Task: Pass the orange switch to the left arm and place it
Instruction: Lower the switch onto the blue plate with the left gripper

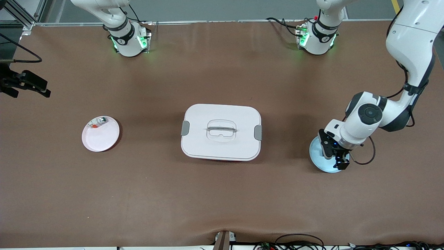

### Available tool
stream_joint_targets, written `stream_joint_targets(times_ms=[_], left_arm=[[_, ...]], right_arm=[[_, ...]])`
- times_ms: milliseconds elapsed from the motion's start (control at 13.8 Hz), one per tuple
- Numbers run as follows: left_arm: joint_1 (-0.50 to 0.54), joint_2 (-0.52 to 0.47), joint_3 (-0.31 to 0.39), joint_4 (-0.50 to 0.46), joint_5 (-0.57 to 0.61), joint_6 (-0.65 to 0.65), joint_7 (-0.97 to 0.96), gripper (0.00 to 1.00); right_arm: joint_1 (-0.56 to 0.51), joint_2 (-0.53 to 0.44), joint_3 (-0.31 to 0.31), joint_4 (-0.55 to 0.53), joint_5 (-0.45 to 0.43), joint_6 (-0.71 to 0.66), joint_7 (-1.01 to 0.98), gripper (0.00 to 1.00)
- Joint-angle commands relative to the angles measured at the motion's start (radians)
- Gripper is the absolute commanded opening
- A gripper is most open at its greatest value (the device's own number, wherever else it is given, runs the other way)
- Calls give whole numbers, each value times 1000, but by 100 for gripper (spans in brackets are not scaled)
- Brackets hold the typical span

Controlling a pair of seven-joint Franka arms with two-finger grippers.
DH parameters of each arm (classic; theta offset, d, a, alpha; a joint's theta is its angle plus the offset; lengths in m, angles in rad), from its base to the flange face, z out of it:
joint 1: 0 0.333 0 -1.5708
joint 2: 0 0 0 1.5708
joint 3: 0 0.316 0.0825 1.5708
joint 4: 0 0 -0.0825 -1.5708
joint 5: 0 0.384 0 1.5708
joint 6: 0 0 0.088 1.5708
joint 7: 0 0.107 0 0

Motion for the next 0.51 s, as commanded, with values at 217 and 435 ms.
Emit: stream_joint_targets(times_ms=[217,435], left_arm=[[4,-45,-53,166,-129,-253,-98,100],[2,-45,-79,250,-181,-367,-204,100]], right_arm=[[-17,13,8,25,16,-18,6,100],[-15,21,8,25,16,-19,1,100]])
